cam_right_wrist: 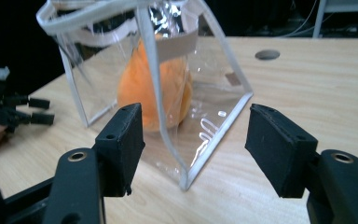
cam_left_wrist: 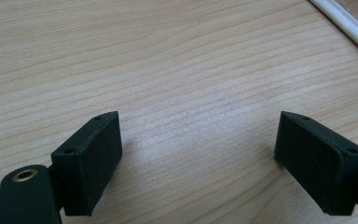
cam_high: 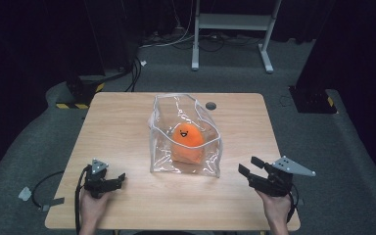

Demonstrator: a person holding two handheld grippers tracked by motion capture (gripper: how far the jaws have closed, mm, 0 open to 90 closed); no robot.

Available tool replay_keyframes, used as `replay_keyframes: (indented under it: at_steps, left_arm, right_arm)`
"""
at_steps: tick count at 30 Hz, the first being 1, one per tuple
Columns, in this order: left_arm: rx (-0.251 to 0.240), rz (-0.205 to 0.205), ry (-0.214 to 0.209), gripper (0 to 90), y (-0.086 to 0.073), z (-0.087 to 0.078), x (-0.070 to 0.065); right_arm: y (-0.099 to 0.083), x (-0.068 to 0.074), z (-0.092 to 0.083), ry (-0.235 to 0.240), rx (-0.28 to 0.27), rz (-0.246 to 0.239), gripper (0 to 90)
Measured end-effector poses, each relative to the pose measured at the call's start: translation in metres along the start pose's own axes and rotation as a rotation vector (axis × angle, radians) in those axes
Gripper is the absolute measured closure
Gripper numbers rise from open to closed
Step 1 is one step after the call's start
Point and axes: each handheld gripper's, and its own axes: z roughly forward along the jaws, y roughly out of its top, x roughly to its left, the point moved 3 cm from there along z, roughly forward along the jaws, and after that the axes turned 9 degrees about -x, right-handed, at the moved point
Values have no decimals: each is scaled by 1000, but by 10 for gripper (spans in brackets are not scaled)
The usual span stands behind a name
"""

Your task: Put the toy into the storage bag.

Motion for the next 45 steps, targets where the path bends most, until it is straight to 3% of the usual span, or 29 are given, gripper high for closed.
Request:
replay_keyframes:
  at_steps: [12,26,45]
  left_arm:
    - [0,1,0,150,0,0,0]
    - [0,1,0,150,0,0,0]
    - [1,-1,-1,150,0,0,0]
  right_arm:
    - [-16,0,2,0,24,17,362]
    - [-29,5,22,-5,35,1,379]
    - [-43,-9,38,-69,90,21,396]
